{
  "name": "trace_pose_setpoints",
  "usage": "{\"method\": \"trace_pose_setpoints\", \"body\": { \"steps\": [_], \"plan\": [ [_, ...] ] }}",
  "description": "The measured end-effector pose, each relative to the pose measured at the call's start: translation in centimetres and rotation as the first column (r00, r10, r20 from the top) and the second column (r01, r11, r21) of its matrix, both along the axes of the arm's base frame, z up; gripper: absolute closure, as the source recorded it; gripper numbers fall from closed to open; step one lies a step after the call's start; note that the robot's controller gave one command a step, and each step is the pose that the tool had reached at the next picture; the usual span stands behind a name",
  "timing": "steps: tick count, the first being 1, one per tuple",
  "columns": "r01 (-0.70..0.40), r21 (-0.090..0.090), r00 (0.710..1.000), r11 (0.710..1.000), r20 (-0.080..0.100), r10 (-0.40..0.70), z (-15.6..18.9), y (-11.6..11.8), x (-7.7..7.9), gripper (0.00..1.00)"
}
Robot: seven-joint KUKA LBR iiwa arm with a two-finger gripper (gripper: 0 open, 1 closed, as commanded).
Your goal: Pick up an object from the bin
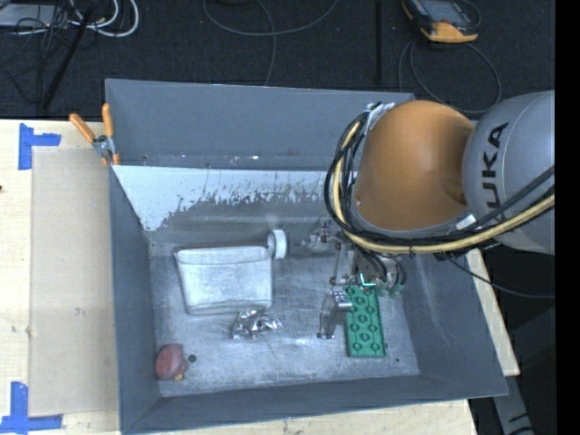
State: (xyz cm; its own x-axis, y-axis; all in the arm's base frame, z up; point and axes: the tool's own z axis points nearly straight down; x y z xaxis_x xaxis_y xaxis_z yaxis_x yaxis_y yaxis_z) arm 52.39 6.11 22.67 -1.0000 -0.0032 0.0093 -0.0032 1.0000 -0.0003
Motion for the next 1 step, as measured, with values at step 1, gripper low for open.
{"method": "trace_pose_setpoints", "body": {
  "steps": [1],
  "plan": [
    [0.201,-0.003,0.98,0.98,0.0,-0.201,-8.93,-8.84,-0.49,0.0]
  ]
}}
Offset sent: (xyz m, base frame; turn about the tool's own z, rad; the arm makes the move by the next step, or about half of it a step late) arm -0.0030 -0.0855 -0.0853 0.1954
